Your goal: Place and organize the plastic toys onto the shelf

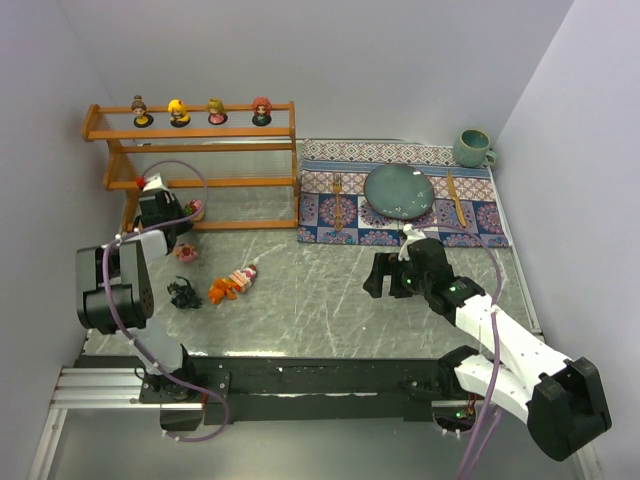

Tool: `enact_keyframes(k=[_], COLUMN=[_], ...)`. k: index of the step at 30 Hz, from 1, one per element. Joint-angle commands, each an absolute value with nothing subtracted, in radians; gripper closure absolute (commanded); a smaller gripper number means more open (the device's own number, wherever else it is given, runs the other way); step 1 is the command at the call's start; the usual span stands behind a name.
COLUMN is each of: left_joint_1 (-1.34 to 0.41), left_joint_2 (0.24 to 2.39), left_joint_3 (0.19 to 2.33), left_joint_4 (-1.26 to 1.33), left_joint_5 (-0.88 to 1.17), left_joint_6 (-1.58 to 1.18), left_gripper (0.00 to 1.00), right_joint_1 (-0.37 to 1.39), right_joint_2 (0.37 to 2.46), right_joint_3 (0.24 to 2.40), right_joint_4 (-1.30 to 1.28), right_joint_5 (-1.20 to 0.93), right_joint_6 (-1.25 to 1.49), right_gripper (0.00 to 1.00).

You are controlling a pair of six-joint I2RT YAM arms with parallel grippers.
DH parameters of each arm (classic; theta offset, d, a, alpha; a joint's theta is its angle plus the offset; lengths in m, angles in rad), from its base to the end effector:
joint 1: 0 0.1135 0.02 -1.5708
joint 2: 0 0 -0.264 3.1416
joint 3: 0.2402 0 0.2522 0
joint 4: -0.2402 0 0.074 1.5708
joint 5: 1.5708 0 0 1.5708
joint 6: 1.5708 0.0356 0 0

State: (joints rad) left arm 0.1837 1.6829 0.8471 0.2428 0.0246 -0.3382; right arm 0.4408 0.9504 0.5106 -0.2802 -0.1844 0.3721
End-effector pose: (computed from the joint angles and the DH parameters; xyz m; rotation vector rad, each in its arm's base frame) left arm 0.3435 0.0629 0.1731 -0.5451 2.0962 -0.1155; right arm 0.1742 0.0894 0.2064 -0.1795 2.3511 0.6221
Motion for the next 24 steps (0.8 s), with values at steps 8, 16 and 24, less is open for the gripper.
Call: enact_keyframes(k=[8,16,24], left_joint_1=[0.157,-0.135,-0.458], left_joint_2=[1.329,1.163,1.221], left_joint_3=[0.733,0.709,0.814], left_joint_4=[0.054,-0.201,-0.466], left_joint_5=[0.015,-0.206,-0.451], left_joint_6=[-0.402,-0.475,-0.597], left_gripper=[0.53,0.27,0.12], right_joint_1=[0.448,0.449,0.463], right_joint_2=[0.933,0.976,1.006], right_joint_3=[0.526,0.508,0.502], right_joint_4=[-0.219,-0.152,-0.127], right_joint_5=[-0.259,-0.330,-0.344], right_joint_6=[0.380,0.417,0.437], right_gripper=[0.00,0.00,0.00])
